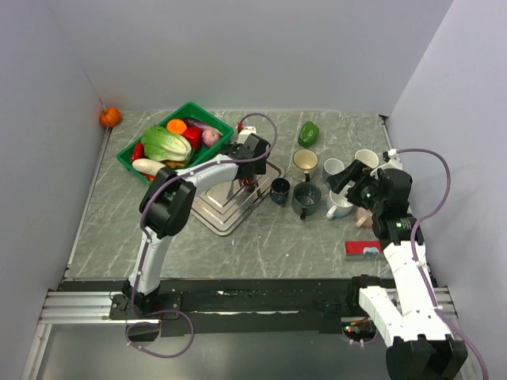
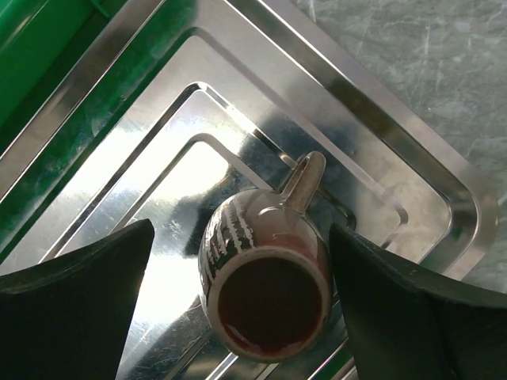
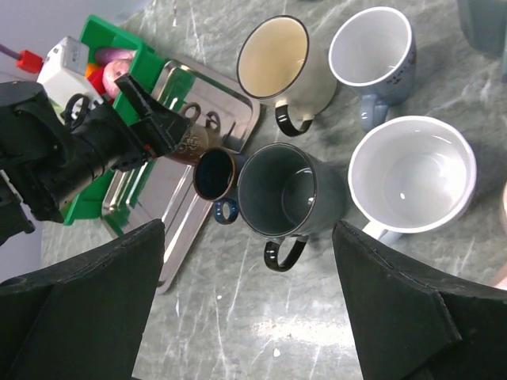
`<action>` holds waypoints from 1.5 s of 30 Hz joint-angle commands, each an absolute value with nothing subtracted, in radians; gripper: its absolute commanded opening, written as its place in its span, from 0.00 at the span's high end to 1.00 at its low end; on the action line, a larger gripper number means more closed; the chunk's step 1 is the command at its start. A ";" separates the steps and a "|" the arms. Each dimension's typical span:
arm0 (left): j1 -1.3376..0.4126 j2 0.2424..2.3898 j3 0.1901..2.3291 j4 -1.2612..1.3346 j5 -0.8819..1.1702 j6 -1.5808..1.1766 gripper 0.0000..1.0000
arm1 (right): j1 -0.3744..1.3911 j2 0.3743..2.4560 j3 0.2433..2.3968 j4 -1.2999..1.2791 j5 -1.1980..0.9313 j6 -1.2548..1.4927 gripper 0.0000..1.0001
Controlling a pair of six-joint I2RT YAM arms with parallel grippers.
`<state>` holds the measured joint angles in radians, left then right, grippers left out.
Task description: Turn the mug right side up
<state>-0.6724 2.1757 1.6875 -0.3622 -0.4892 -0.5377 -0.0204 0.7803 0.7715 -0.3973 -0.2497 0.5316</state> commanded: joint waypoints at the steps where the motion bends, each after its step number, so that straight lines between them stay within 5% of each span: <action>1: -0.672 2.154 1.686 -0.331 -0.446 -0.512 0.04 | -0.014 0.784 0.779 -0.336 -0.265 0.537 0.08; 9: -0.670 2.129 1.644 -0.310 -0.423 -0.531 0.34 | -0.014 0.799 0.785 -0.336 -0.268 0.540 0.09; 16: -0.669 2.114 1.641 -0.318 -0.431 -0.552 0.81 | -0.012 0.804 0.787 -0.337 -0.281 0.542 0.10; 21: -0.661 2.068 1.614 -0.310 -0.417 -0.575 0.99 | -0.008 0.810 0.787 -0.331 -0.310 0.541 0.10; 32: -0.635 1.812 1.468 -0.216 -0.290 -0.624 0.99 | 0.055 0.844 0.799 -0.282 -0.397 0.535 0.10; 45: -0.632 1.459 1.241 -0.049 0.162 -0.612 0.99 | 0.245 0.899 0.825 -0.007 -0.627 0.509 0.10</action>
